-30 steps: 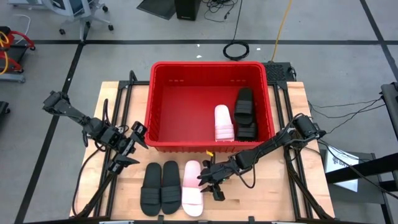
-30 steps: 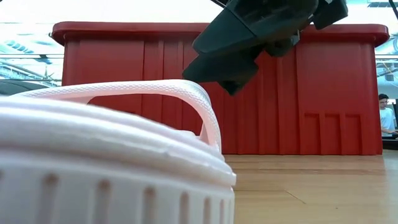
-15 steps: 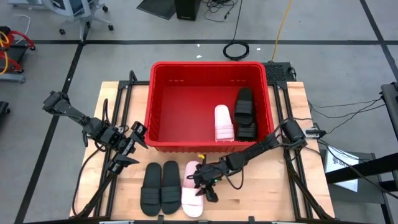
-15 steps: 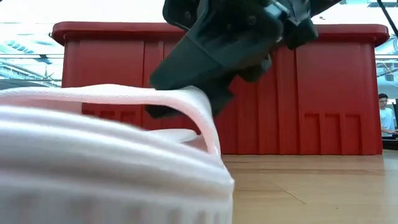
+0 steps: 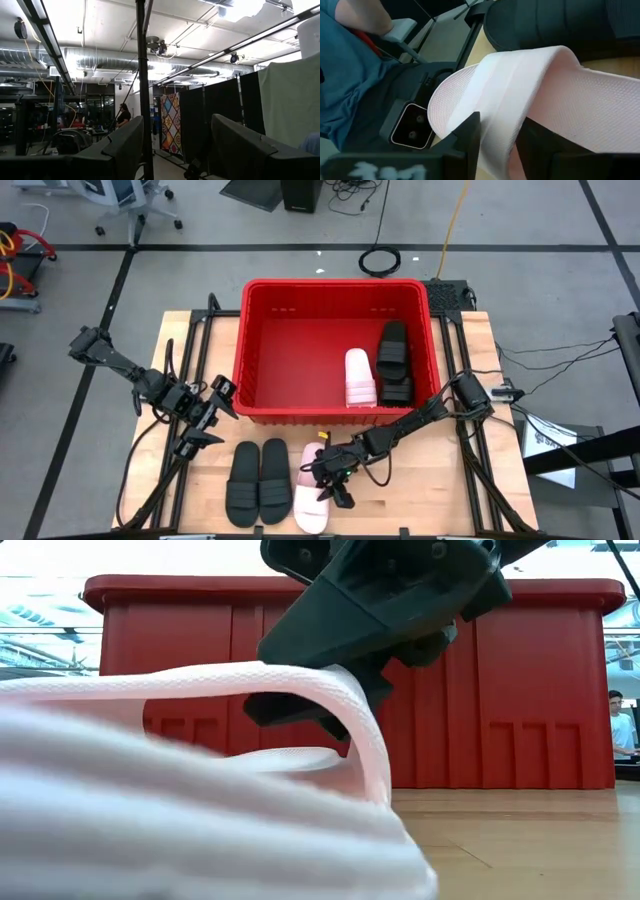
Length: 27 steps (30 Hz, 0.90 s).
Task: Pick and place slides into bin
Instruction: Put the left white slide into the red bin
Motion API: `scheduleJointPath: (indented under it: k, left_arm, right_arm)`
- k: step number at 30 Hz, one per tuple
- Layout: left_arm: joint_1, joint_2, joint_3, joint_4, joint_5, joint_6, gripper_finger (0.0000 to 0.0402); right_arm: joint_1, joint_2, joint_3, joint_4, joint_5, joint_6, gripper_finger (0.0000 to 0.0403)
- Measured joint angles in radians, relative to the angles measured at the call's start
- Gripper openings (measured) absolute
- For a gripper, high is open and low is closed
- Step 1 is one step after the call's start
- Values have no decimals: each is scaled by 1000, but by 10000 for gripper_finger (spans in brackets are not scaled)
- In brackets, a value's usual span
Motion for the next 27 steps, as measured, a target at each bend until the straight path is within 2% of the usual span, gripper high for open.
scheduleJointPath:
  k: [10, 23, 27]
  left_arm:
    - [0, 0, 0, 1, 0, -3, 241]
    - [0, 0, 0, 1, 0, -3, 241]
    - [0, 0, 0, 1, 0, -3, 241]
  right_arm:
    - [-7, 1, 0, 22, -26, -35, 8]
    - [-21, 1, 0, 14, -29, -34, 5]
    - [-22, -12, -2, 14, -71, -35, 4]
